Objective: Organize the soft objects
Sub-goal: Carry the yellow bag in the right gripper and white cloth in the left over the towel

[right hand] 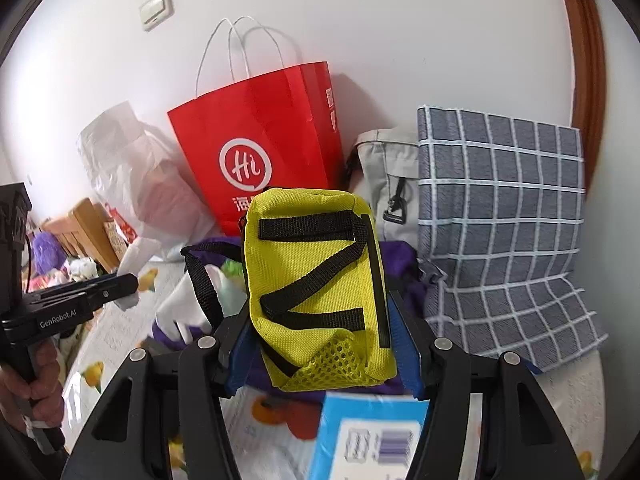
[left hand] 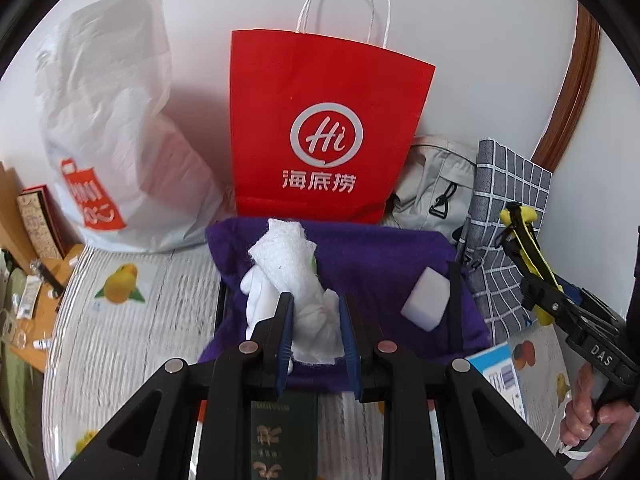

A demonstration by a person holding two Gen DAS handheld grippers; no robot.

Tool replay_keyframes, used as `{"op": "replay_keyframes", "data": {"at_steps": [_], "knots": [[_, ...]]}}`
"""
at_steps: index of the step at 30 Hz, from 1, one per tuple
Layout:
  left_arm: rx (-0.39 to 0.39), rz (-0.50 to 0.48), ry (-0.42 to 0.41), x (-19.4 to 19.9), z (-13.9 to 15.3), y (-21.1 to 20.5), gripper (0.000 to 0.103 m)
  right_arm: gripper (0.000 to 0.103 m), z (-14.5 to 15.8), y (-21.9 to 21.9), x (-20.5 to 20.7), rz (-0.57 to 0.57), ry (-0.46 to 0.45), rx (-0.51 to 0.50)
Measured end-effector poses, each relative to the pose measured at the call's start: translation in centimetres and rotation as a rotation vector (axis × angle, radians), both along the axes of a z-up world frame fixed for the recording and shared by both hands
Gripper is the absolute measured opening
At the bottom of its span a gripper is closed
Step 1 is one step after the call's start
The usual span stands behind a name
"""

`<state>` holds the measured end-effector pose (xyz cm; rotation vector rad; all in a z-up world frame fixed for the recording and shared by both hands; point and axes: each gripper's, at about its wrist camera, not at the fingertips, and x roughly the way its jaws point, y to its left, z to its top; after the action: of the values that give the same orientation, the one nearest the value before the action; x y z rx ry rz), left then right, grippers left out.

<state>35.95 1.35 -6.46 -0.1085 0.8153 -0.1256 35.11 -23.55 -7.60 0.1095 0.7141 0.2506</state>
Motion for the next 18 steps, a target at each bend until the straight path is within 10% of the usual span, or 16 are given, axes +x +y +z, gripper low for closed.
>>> {"op": "replay_keyframes", "data": {"at_steps": [18], "knots": [[-0.078,-0.054,0.114,7.2,-4.6,-1.2,0.022,0.059,-6.2,1.9,8.6,0.036,0.139,-0.015]]}}
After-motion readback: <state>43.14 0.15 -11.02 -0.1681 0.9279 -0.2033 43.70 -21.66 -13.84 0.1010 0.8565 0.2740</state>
